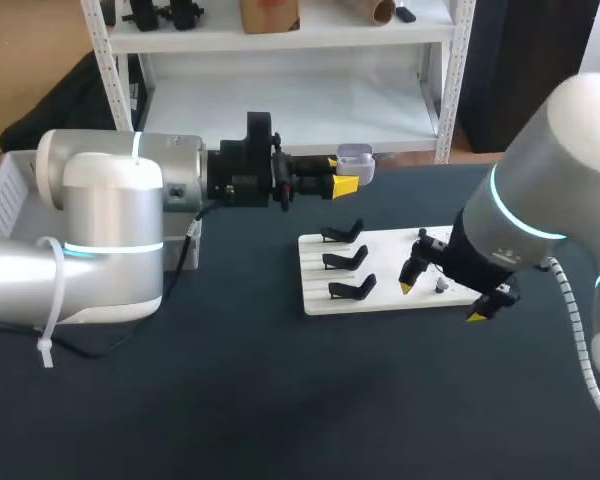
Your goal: Pick up each earbud case from the left stands, insert the matching earbuds, close the lid, and place the case in the box.
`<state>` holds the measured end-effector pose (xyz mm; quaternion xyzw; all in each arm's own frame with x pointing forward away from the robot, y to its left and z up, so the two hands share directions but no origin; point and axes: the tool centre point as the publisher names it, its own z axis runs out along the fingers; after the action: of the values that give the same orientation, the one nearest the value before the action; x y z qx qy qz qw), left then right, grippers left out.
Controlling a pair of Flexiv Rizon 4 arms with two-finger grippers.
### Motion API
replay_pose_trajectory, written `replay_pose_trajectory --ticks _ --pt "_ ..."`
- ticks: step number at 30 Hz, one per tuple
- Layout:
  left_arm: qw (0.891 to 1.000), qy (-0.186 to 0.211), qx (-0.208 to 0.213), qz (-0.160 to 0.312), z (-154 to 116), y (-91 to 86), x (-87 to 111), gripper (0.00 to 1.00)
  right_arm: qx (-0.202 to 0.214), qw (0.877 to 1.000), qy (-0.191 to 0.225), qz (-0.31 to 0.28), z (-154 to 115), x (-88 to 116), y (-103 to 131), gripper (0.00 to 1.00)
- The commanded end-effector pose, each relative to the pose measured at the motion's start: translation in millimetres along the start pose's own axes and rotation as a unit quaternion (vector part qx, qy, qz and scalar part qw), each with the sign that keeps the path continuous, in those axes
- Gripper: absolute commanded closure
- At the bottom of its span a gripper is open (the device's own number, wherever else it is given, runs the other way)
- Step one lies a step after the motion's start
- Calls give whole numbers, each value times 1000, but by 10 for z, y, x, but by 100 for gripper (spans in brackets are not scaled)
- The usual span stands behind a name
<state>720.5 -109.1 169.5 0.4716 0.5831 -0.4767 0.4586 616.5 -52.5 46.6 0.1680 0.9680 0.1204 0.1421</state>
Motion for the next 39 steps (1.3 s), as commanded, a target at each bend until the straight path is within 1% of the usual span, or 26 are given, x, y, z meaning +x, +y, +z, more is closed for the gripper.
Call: replay_pose_trajectory --ticks 1,7,8,10,12,13,14,28,29,33,34,39 --pt "1000 -1 0 0 -1 -1 4 100 19 1000 -20 -7 151 -70 28 0" --pt "1000 -1 0 0 -1 -1 4 100 31 999 -39 -4 218 -222 -50 0" --pt "1000 -1 0 0 -1 -1 4 100 35 998 -50 -10 225 -243 -55 0" --pt "1000 -1 0 0 -1 -1 4 100 40 997 -59 -5 222 -278 -69 0" --pt "1000 -1 0 0 -1 -1 4 100 55 996 -74 -11 225 -298 -86 0" --pt "1000 -1 0 0 -1 -1 4 100 71 993 -92 -17 219 -305 -93 0" --pt "1000 -1 0 0 -1 -1 4 100 80 992 -101 -18 201 -305 -107 0" --pt "1000 -1 0 0 -1 -1 4 100 80 992 -101 -18 201 -305 -107 0" --pt "1000 -1 0 0 -1 -1 4 100 78 991 -105 -6 205 -303 -97 0" --pt "1000 -1 0 0 -1 -1 4 100 92 989 -113 10 167 -313 -52 0" --pt "1000 -1 0 0 -1 -1 4 100 98 988 -115 25 158 -334 -50 0" --pt "1000 -1 0 0 -1 -1 4 100 104 987 -119 23 139 -352 -28 0"
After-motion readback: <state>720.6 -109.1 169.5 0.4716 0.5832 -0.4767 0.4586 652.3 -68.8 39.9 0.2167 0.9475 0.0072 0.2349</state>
